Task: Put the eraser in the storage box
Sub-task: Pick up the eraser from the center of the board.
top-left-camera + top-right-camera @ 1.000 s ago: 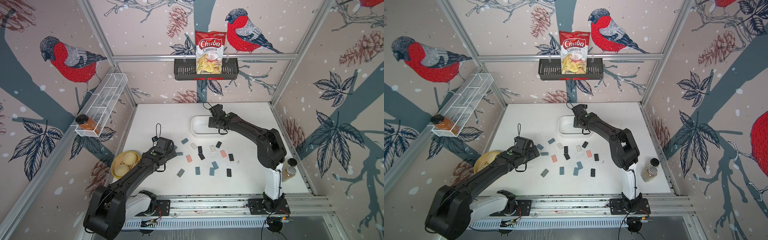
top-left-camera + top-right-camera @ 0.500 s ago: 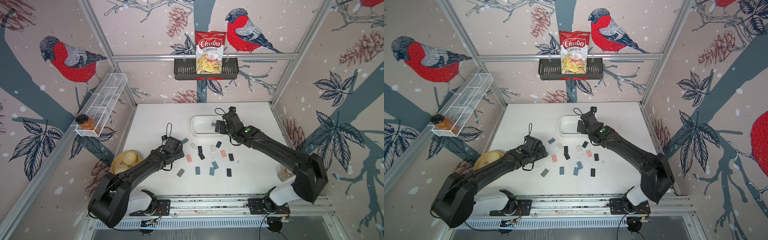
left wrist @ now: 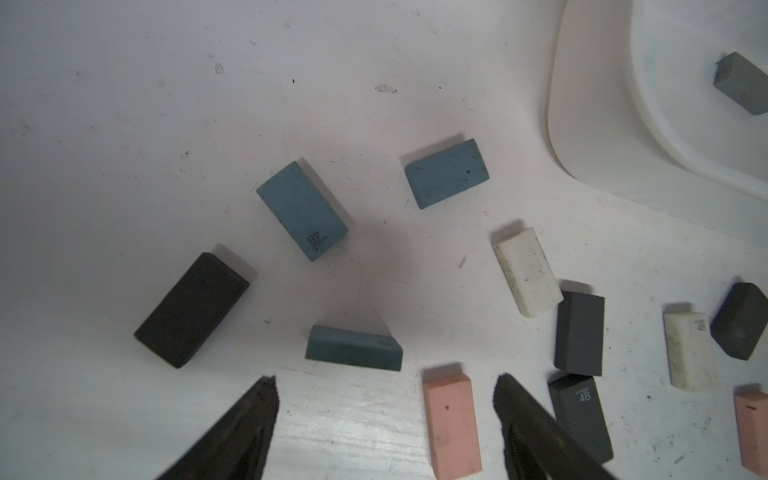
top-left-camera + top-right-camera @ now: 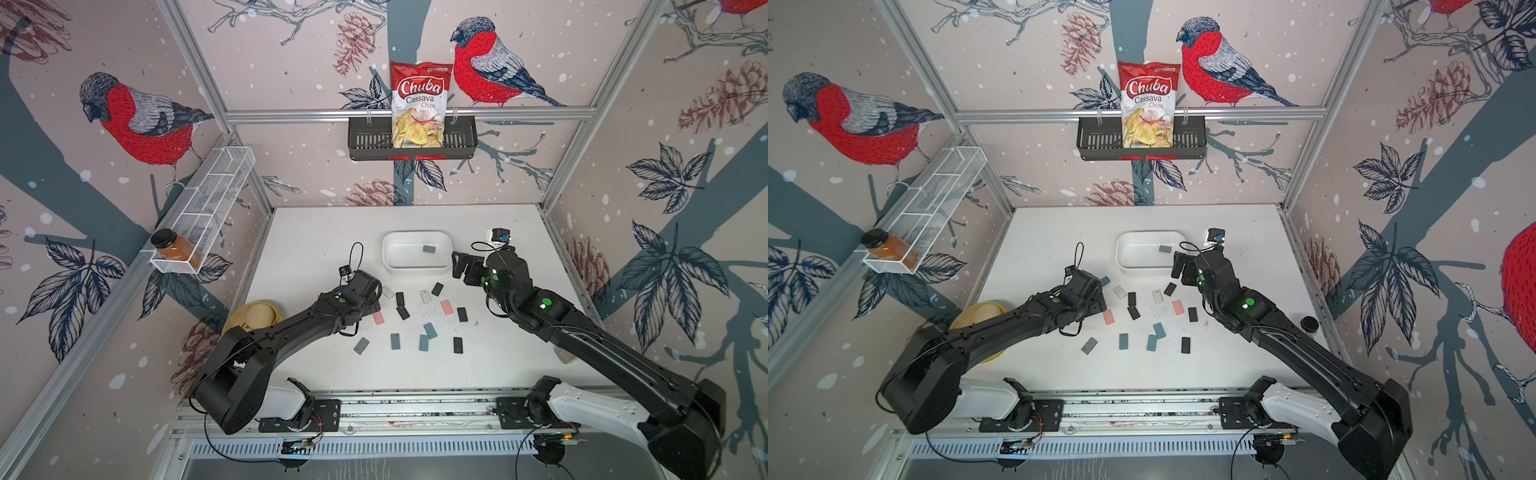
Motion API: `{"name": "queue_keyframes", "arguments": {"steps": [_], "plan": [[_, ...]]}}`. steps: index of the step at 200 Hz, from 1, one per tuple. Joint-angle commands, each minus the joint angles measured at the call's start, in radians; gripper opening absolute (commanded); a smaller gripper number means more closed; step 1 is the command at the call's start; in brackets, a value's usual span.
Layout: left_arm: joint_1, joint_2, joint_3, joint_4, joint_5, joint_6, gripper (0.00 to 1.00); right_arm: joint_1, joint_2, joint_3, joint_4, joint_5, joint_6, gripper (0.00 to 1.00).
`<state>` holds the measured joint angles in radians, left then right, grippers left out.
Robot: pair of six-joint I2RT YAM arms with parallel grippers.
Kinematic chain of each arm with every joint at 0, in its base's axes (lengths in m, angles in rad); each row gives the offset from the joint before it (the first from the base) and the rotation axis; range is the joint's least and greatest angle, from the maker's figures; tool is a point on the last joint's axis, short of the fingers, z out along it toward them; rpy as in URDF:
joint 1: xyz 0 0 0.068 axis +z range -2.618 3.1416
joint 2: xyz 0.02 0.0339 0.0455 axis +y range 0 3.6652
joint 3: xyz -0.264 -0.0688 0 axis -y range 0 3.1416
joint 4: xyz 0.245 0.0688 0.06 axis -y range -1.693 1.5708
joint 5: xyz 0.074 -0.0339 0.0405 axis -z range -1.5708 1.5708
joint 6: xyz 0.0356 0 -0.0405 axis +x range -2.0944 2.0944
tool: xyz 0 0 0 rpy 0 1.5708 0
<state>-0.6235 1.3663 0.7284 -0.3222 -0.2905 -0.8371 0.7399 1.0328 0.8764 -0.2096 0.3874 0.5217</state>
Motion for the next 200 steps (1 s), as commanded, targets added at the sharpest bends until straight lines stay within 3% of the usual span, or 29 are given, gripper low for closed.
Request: {"name": "queue_keyframes", "arguments": {"steps": [1,48,124,200], "plan": [[-0.004,-0.005,-0.012,0.012,-0.029,0.037,0.82,0.004,-0.026,-0.026,0.028,-0.009,-0.007,1.0],[-0.004,0.022,-0.034,0.061,0.006,0.076,0.82,0.007,-0.057,-0.063,0.023,-0.001,0.012,1.0],[-0.002,0.133,-0.004,0.037,-0.05,0.053,0.81,0.016,-0.089,-0.086,0.016,-0.002,0.032,1.0],[-0.002,0.178,0.023,0.025,-0.077,0.056,0.7,0.024,-0.104,-0.106,0.016,0.002,0.048,1.0]]}}
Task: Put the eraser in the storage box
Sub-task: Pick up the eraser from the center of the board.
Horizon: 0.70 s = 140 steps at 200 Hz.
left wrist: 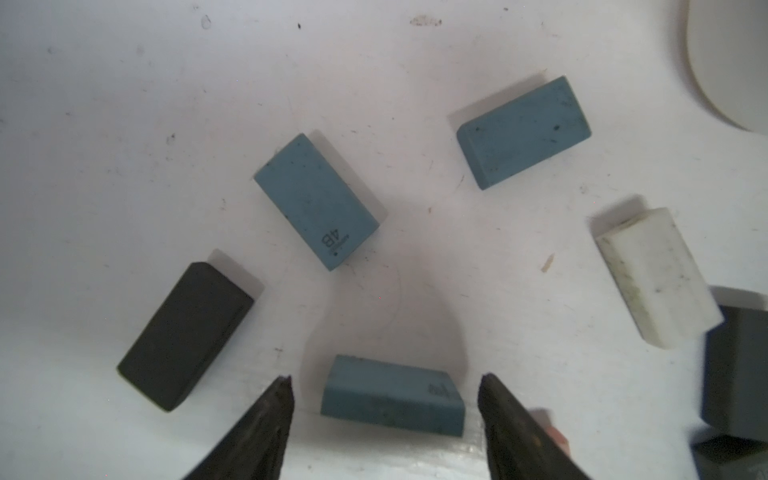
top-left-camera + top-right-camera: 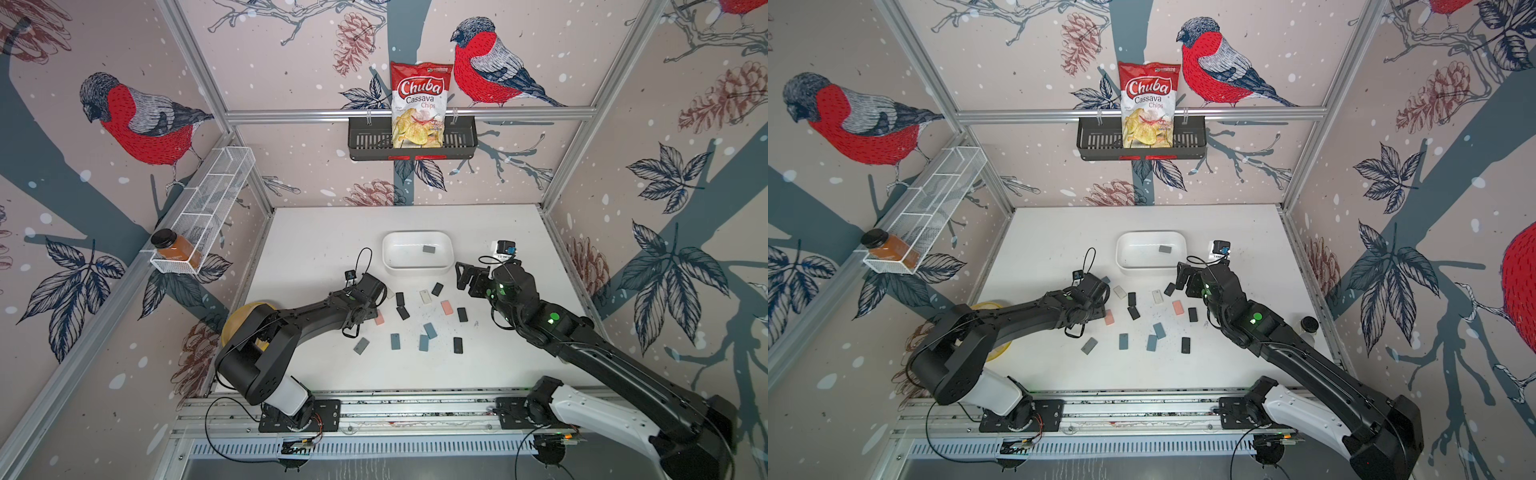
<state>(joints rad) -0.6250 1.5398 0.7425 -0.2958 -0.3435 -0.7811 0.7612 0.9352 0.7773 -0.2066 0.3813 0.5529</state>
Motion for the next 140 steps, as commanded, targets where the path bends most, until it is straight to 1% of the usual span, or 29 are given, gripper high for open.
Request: {"name": "queue_keyframes", "arguments": {"steps": [1,32,57,84,140], "plan": [[-0.001,0.005,0.009,-0.001,-0.024,0.001,0.7,0.003,-0.007,-0.006,0.013,0.007,0.017,1.0],[-0.001,0.016,0.006,0.002,-0.02,-0.001,0.65,0.004,-0.003,-0.005,0.015,0.005,0.022,1.0],[-0.001,0.024,-0.002,0.005,-0.017,-0.001,0.63,0.006,-0.003,-0.004,0.016,0.005,0.024,1.0],[-0.001,0.032,-0.002,0.004,-0.027,0.002,0.58,0.007,-0.001,-0.004,0.016,0.004,0.027,1.0],[-0.001,0.056,0.013,-0.002,-0.042,0.017,0.54,0.013,0.001,-0.004,0.016,0.006,0.028,1.0]]}}
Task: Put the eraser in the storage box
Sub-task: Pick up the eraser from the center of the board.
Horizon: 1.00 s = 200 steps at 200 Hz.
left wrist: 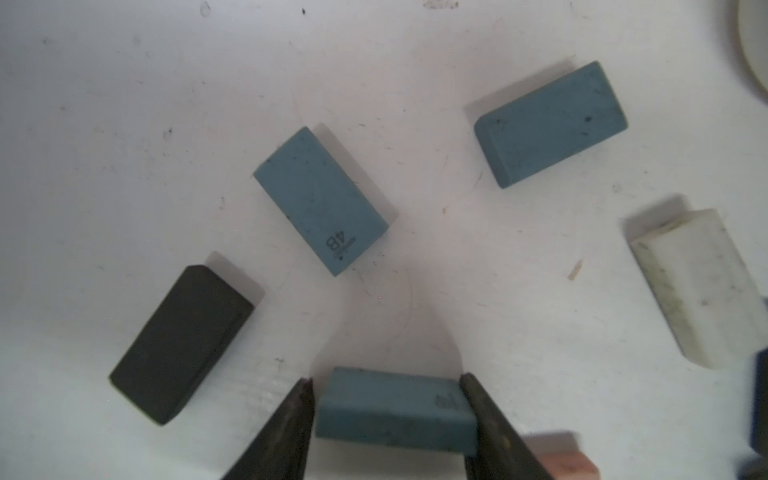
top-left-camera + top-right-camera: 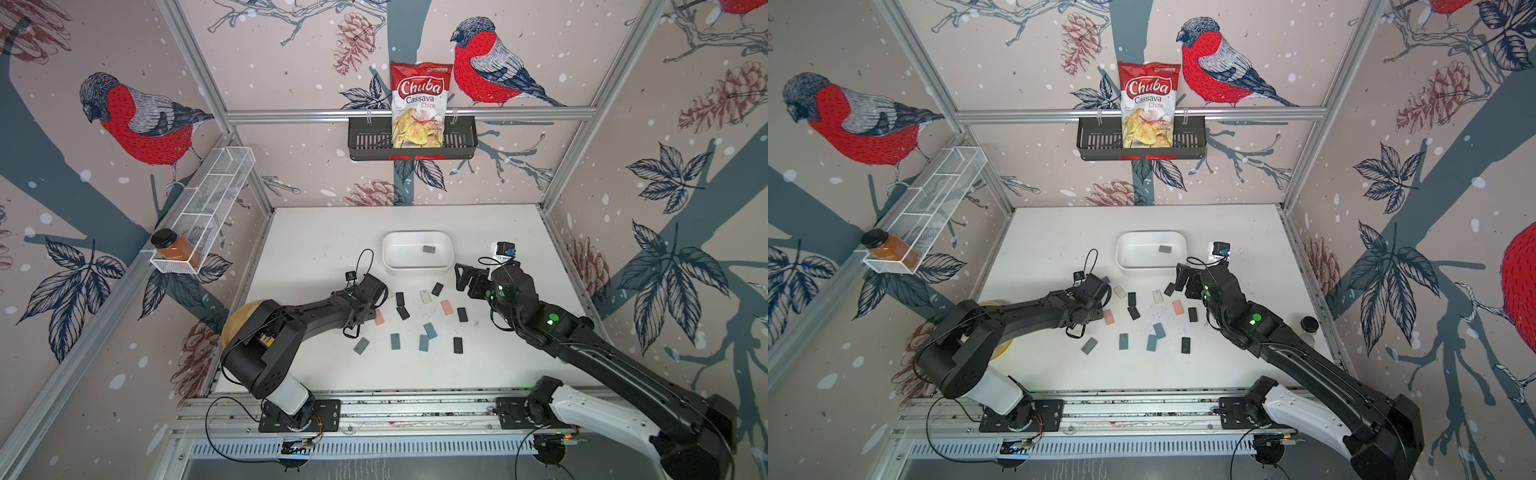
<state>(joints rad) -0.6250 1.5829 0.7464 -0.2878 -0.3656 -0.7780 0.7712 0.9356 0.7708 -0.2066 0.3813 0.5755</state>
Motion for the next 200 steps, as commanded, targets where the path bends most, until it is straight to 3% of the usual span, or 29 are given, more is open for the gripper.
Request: {"name": "queue_keyframes", "arguments": {"steps": [1,124,200], "plan": [[-0.001,0.014,0.01,-0.01,-0.019,0.014,0.54,0.003,0.001,0.003,0.016,0.006,0.006,1.0],[0.001,0.031,0.025,-0.011,-0.026,0.029,0.4,0.008,0.003,0.01,0.011,0.017,0.004,1.0],[0.001,-0.01,0.041,-0.028,-0.015,0.034,0.38,0.008,-0.001,-0.013,0.005,0.028,0.009,1.0]]}}
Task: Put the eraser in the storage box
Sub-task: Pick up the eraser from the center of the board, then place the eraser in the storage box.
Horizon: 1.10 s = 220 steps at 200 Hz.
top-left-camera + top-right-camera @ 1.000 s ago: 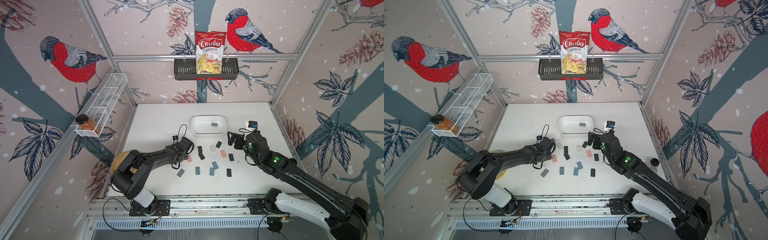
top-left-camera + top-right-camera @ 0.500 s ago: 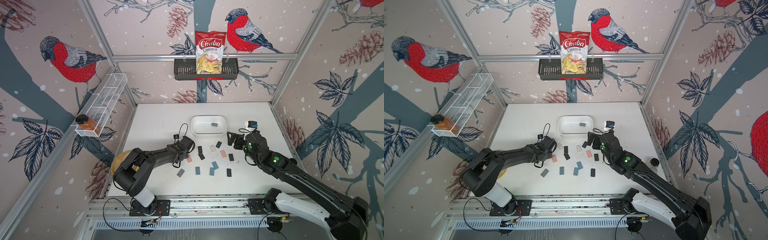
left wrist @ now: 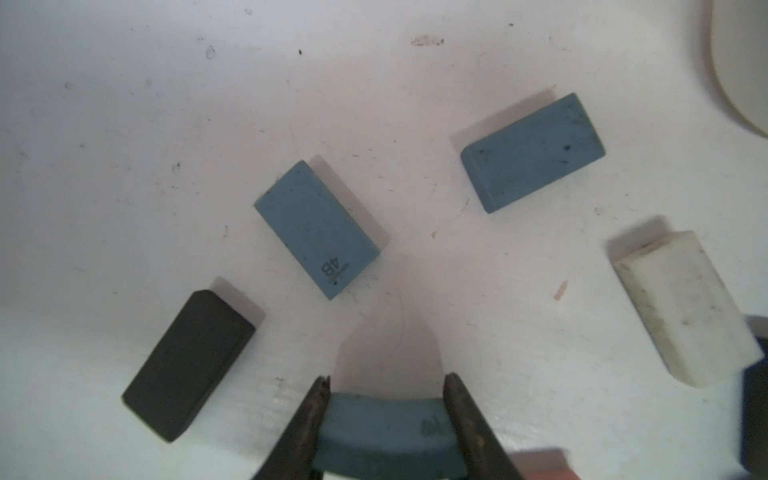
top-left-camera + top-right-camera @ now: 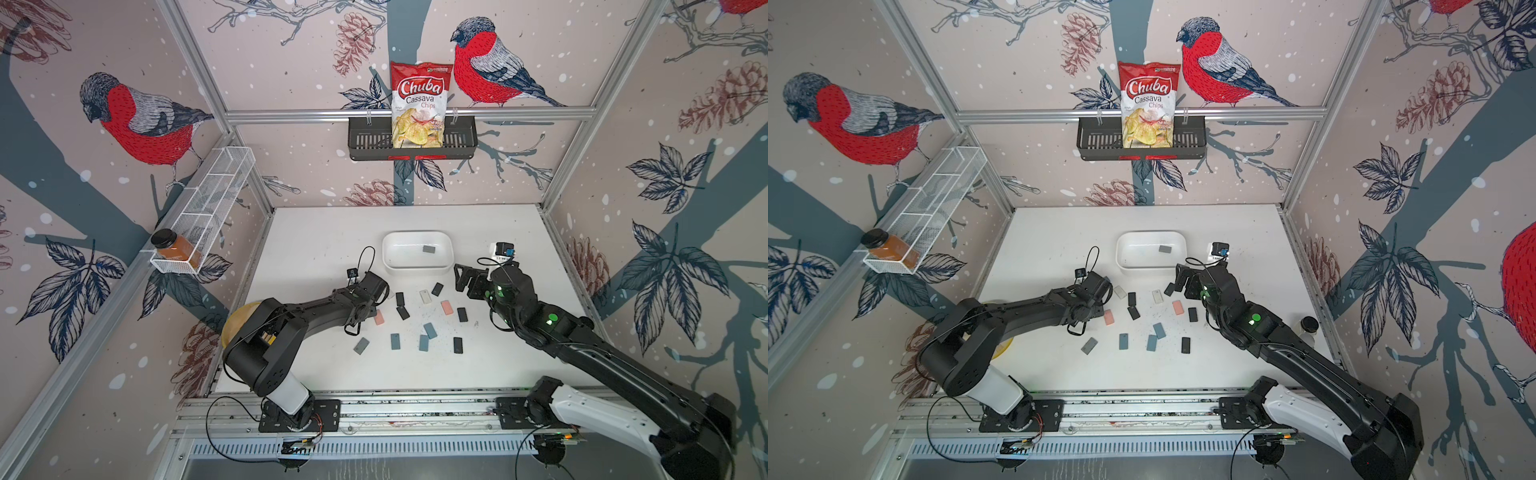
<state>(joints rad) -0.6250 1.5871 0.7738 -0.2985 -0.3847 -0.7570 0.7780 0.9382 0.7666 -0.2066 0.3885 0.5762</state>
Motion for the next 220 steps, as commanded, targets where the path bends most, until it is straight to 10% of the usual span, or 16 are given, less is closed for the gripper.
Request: {"name": "queue_keyframes", "arguments": {"steps": [1,121,220], "plan": [[0.001,-0.014,0.015,-0.017,0.004,0.012,0.38,0.0,-0.006,-0.009,0.006,0.021,0.009,1.0],[-0.002,-0.053,0.29,-0.133,0.062,0.113,0.38,0.012,-0.029,-0.214,-0.088,0.025,0.154,1.0],[-0.002,0.364,0.834,-0.25,0.126,0.189,0.38,0.019,0.099,-0.283,-0.055,-0.039,0.188,0.99]]}}
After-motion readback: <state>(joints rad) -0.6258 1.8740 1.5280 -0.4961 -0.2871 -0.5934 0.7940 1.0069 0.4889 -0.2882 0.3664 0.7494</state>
